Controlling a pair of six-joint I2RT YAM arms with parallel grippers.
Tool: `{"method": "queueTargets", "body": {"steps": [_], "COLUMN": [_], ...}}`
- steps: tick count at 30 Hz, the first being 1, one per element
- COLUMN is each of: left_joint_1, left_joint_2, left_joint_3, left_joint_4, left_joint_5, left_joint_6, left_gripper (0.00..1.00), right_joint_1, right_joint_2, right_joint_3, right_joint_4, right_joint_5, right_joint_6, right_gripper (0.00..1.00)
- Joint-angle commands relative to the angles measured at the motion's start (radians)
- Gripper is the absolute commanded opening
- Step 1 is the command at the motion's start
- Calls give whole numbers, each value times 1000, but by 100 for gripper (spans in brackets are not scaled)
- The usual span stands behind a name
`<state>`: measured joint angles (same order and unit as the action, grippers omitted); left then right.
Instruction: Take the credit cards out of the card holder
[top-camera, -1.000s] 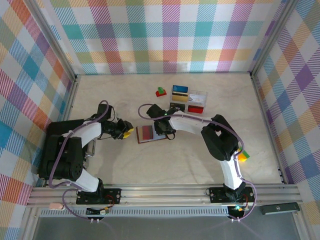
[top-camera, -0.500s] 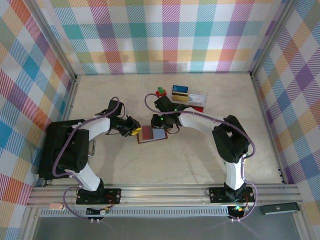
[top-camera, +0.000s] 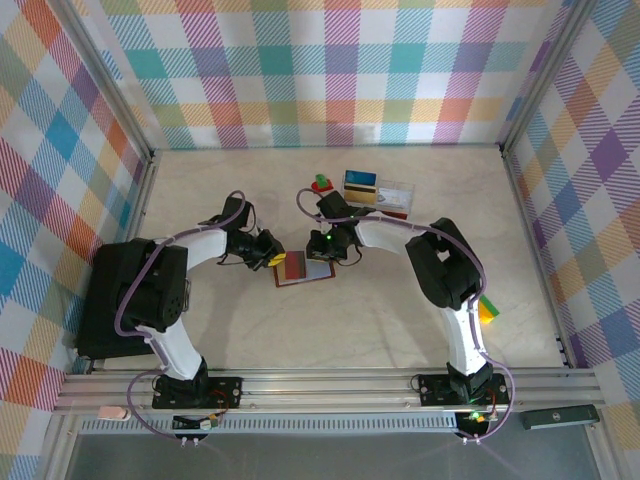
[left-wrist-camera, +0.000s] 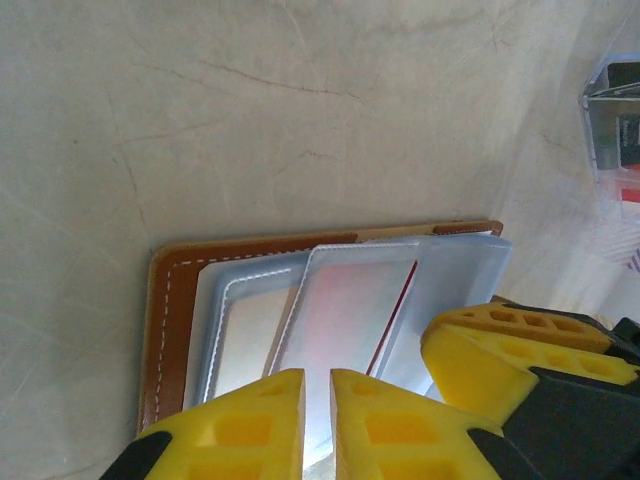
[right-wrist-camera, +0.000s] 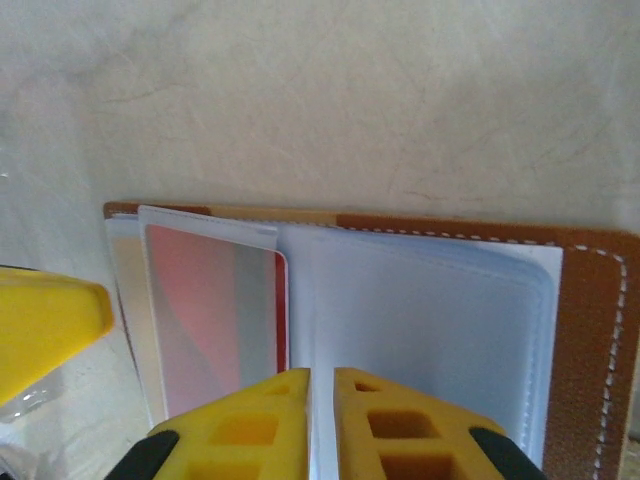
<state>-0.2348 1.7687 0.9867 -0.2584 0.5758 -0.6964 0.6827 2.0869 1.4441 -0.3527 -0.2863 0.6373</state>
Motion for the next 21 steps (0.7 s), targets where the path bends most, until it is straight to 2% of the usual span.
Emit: {"method": "queueTargets", "body": {"steps": [1, 21], "left_joint_1": [-14, -14], "left_joint_2": [21, 48], "left_joint_3": [24, -14], "left_joint_4": [-1, -76], "left_joint_5": [9, -54], "left_joint_6": [-8, 25], "left_gripper": [14, 9], "right_joint_1": [0, -2], "right_joint_2": [20, 60], "right_joint_3": [31, 29], "right_joint_4": [26, 55], "right_joint_5": [-60, -129], "right_joint_6": [3, 31], "right_gripper": [14, 14]}}
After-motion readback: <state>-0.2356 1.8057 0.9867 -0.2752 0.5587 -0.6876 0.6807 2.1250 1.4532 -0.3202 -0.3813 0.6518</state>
